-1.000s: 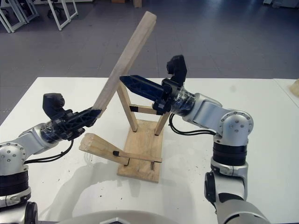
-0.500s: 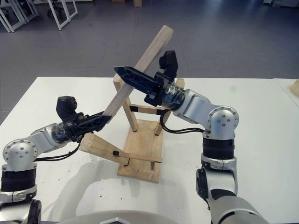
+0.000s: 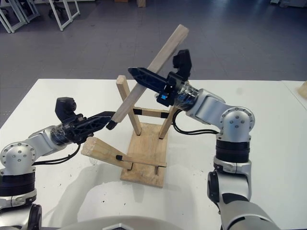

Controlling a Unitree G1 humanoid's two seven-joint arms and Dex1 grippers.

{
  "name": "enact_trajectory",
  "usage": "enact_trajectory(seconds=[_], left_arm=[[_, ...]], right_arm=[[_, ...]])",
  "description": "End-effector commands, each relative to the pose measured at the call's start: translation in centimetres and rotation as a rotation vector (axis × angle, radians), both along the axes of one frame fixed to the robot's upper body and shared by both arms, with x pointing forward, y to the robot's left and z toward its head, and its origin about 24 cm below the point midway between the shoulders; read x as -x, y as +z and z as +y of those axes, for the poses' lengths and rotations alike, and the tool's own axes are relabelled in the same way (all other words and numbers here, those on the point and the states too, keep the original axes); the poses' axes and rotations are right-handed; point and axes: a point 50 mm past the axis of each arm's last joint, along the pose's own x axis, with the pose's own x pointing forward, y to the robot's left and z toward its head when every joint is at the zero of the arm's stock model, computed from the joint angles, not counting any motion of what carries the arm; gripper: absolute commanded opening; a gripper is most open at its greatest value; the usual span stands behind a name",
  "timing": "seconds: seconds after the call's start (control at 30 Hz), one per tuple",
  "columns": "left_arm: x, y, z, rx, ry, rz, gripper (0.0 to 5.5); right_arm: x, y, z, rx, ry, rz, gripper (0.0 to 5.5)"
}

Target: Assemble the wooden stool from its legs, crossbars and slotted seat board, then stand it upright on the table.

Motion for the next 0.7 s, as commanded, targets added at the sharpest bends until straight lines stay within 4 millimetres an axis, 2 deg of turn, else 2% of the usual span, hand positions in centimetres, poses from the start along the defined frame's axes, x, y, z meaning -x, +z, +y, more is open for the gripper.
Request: enact_trajectory(seconds=[0.03, 0.13, 0.23, 0.33, 0.4, 0.53, 0.7], left_arm=[[0.2, 0.2, 1.4, 0.0, 0.084, 0.003, 4.17], [0.6, 0.1, 2.1, 0.009, 0.144, 0.01, 4.7], [1.0, -0.4, 2.5, -0.02, 0.215, 0.017, 5.19], [1.3, -0.7, 3.0, -0.034, 0.254, 0.018, 5.29], [1.5, -0.9, 3.3, -0.033, 0.276, 0.02, 5.29], [1.2, -1.4, 3.2, -0.047, 0.302, 0.035, 5.29], [1.3, -1.6, 3.1, -0.058, 0.293, 0.056, 5.29]], right_arm=[[1.8, 0.8, -3.3, 0.103, -0.055, -0.086, 2.04], [3.9, 0.0, -5.5, 0.217, -0.091, -0.106, 2.04], [6.0, -2.3, -7.2, 0.358, -0.119, -0.138, 2.04], [7.1, -4.6, -8.5, 0.429, -0.176, -0.222, 2.04], [7.7, -7.2, -9.6, 0.437, -0.162, -0.241, 2.04], [9.5, -10.7, -10.3, 0.403, -0.058, -0.399, 2.04], [10.2, -11.2, -9.7, 0.334, -0.008, -0.571, 2.04]])
